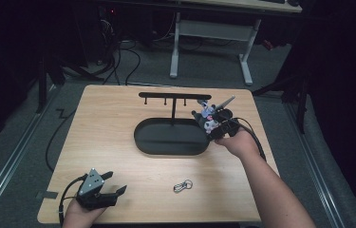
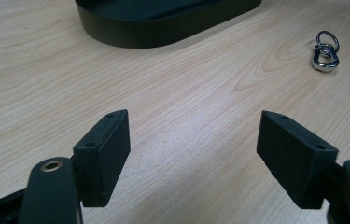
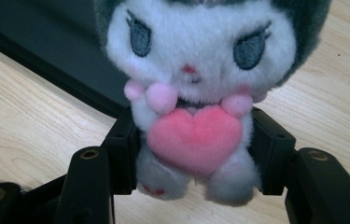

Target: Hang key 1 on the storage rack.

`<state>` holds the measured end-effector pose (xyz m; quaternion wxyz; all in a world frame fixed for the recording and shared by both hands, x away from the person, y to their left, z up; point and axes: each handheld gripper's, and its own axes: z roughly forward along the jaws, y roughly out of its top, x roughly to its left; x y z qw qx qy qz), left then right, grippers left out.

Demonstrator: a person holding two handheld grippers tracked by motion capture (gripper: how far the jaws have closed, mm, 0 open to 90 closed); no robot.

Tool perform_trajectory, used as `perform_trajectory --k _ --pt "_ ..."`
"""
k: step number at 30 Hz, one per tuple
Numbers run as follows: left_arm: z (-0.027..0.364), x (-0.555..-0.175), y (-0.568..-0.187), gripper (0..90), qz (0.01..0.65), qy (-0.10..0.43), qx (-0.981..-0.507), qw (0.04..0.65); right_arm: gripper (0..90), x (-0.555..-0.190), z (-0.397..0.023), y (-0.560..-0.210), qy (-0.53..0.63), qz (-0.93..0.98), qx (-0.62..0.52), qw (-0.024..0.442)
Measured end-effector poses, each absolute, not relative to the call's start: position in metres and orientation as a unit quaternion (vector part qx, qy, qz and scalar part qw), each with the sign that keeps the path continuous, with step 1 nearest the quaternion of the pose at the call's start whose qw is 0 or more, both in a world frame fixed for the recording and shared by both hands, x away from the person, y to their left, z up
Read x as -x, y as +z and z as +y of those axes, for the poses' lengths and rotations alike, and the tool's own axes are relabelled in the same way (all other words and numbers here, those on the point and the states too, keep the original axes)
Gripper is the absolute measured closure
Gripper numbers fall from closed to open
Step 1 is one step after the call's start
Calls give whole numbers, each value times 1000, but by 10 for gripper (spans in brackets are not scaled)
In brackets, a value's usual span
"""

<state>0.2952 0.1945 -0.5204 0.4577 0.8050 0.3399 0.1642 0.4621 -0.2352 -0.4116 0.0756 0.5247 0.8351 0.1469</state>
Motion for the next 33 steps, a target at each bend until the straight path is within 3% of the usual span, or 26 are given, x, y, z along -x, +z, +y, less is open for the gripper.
perform_trajectory --k 3,10,18,22,33 --pt "194 -295 -520 263 340 163 -806 457 354 -461 -237 -414 144 830 -533 78" --pt "194 -295 -520 264 338 163 -806 457 351 -450 -245 -412 159 827 -534 75" --pt "190 -294 -520 272 334 156 -809 457 440 -413 -260 -418 196 828 -520 81" --pt "187 -293 -519 273 337 152 -810 455 451 -389 -268 -426 218 825 -509 117" --pt "169 -285 -519 350 340 141 -815 447 533 -311 -285 -484 333 779 -504 166"
